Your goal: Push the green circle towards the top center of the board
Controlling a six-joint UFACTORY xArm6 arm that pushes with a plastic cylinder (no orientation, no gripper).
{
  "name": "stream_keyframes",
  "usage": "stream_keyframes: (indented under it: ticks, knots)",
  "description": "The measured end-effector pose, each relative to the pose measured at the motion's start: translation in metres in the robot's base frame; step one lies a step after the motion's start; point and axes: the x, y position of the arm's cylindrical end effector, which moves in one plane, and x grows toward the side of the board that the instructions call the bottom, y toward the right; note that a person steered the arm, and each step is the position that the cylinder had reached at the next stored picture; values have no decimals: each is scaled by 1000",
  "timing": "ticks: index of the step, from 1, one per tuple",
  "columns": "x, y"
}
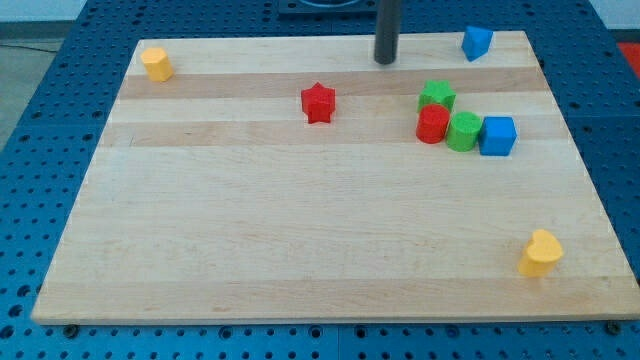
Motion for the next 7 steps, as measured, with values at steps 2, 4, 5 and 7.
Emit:
stream_keyframes:
  ticks: [2,4,5,7]
  knots:
    - [23,102]
    - [63,133]
    - [81,133]
    - [101,131]
